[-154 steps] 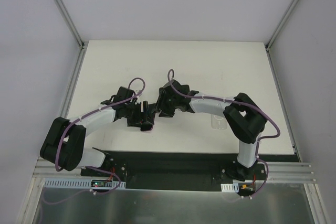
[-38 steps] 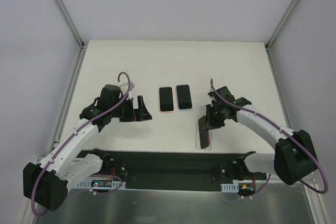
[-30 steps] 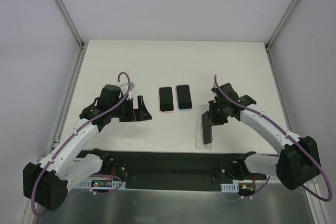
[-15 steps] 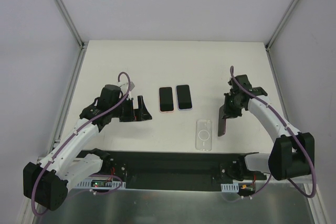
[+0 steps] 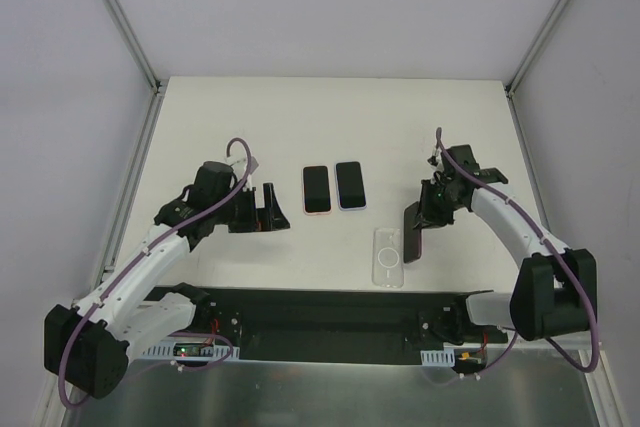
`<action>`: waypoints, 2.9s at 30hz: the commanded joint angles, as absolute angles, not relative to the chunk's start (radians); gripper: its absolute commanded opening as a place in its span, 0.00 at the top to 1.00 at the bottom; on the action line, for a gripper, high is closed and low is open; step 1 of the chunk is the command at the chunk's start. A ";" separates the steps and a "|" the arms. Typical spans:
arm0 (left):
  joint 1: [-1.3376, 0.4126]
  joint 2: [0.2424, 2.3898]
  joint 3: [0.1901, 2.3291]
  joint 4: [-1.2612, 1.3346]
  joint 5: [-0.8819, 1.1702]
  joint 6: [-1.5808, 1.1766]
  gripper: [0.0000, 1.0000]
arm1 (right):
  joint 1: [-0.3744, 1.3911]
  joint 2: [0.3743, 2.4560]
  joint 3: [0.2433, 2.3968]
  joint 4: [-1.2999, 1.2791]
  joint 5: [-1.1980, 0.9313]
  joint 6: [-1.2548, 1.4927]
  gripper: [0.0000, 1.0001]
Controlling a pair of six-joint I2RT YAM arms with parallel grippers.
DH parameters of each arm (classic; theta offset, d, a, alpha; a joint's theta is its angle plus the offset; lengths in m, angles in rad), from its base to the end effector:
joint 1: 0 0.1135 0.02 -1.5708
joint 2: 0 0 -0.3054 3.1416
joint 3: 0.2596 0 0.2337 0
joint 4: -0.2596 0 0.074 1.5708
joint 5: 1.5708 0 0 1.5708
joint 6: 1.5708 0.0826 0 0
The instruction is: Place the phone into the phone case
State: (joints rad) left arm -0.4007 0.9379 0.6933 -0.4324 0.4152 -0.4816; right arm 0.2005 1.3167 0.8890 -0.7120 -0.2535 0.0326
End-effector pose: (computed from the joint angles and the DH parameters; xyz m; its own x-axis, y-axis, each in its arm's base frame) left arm 0.1616 -0.1046 0.2695 -0.8106 -0.1169 -0.5738 0.3057 0.7512 -0.5850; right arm 0.2291 0.0677 0.2301 -0.8995 -0.1506 -0.4102 -0.2663 0.9332 0.2413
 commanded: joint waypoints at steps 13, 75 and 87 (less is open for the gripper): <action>-0.563 1.071 0.678 -0.235 0.414 -0.600 1.00 | 0.268 1.187 0.647 -0.463 -0.512 0.161 0.99; -0.879 1.715 0.862 0.064 0.342 -0.792 1.00 | 0.396 1.310 0.679 -0.440 -0.335 0.181 0.59; -0.894 1.692 0.876 0.064 0.341 -0.788 1.00 | 0.396 1.275 0.696 -0.528 -0.282 0.138 0.58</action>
